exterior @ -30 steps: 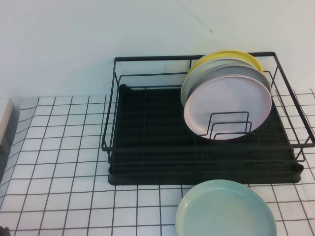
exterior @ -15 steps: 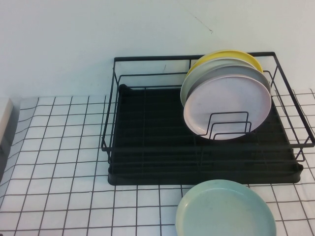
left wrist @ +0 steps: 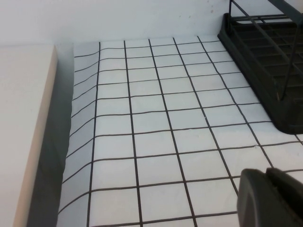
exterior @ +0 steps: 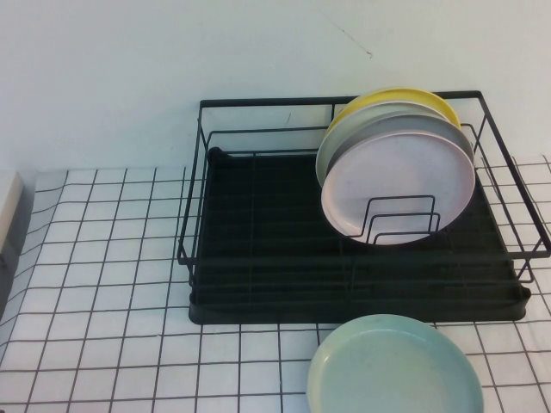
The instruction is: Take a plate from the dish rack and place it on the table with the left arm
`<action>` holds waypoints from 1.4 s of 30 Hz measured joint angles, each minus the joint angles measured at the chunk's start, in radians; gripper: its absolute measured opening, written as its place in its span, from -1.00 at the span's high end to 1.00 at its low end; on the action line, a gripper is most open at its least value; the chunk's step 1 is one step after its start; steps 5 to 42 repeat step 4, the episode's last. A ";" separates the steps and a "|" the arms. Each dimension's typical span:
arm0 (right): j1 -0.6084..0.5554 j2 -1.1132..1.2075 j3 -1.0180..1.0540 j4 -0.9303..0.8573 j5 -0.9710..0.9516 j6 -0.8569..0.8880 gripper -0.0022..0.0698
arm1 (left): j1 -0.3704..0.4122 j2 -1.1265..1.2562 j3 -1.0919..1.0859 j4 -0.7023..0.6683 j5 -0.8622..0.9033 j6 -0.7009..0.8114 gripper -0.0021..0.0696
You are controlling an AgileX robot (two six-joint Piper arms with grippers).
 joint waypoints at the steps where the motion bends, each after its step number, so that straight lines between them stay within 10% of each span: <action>1: 0.000 0.000 0.000 0.000 0.000 0.000 0.95 | 0.000 0.000 0.000 0.002 0.002 0.000 0.95; 42: 0.000 0.000 0.000 0.000 0.000 0.000 0.95 | 0.000 0.000 0.000 0.002 0.003 0.000 0.95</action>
